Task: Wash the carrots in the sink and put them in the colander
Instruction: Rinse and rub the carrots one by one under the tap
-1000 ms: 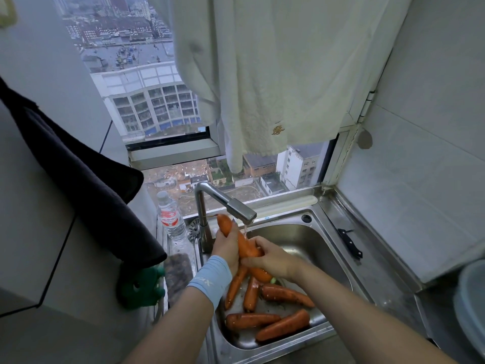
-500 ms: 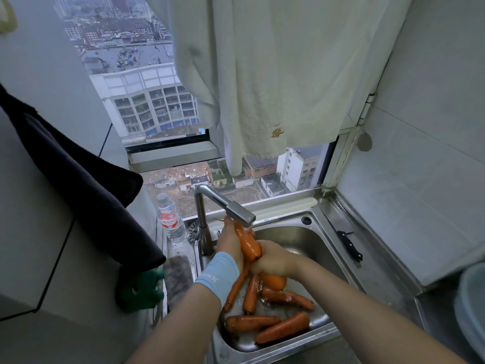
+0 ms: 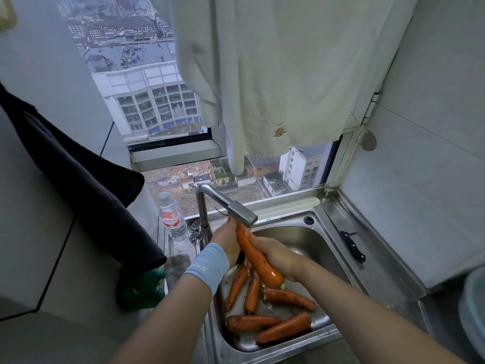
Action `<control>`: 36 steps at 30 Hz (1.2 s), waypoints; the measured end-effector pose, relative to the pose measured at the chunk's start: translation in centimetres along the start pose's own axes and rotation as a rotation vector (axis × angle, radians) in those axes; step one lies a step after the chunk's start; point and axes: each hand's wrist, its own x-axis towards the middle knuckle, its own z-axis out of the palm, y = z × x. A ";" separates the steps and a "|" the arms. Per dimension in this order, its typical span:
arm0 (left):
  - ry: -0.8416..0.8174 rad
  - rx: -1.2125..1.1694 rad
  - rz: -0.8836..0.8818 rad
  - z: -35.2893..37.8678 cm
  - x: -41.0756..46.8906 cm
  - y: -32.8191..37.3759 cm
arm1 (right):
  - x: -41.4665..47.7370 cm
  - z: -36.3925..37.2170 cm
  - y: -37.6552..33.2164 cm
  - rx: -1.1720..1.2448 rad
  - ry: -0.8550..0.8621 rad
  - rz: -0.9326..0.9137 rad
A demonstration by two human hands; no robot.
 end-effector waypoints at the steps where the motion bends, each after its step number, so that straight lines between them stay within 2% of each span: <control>1: -0.014 0.033 -0.009 0.1 -0.1 -0.2 | 0.0 0.1 -0.3 -0.024 0.031 0.015; 4: -0.025 0.127 0.010 -0.2 -0.8 -0.2 | 0.0 0.2 -0.9 -0.103 0.100 0.030; 8: -0.016 0.114 -0.026 -1.0 -0.9 -0.8 | 0.9 1.1 -1.0 -0.112 0.133 0.070; 13: -0.001 -0.037 -0.039 -2.3 -0.7 -0.6 | 2.0 2.7 -0.5 -0.208 -0.043 -0.044; 17: -0.028 -0.061 -0.100 -2.9 -0.6 -0.7 | 2.2 4.1 -1.2 -0.214 0.130 -0.048; 20: -0.046 0.007 -0.117 -2.9 -0.5 -0.9 | 2.3 3.4 -1.2 -0.125 0.248 0.019; 22: -0.064 0.022 -0.116 -2.8 -0.4 -0.8 | 2.7 2.9 -0.6 -0.050 0.265 0.079; 26: -0.051 -0.063 -0.103 -2.3 0.1 -1.3 | 1.7 2.1 0.0 0.216 0.099 0.082; 28: -0.045 -0.098 -0.066 -2.1 0.4 -1.6 | 1.2 1.6 0.4 0.231 0.062 0.040; 31: -0.063 -0.147 -0.065 -1.9 0.5 -2.0 | 1.0 1.4 0.9 0.261 0.177 -0.018; 34: -0.063 -0.189 -0.095 -1.6 0.5 -2.2 | 1.2 1.1 0.8 0.349 0.328 0.002; 36: -0.058 -0.221 -0.096 -1.5 0.6 -2.1 | 1.2 0.7 0.7 0.356 0.319 -0.005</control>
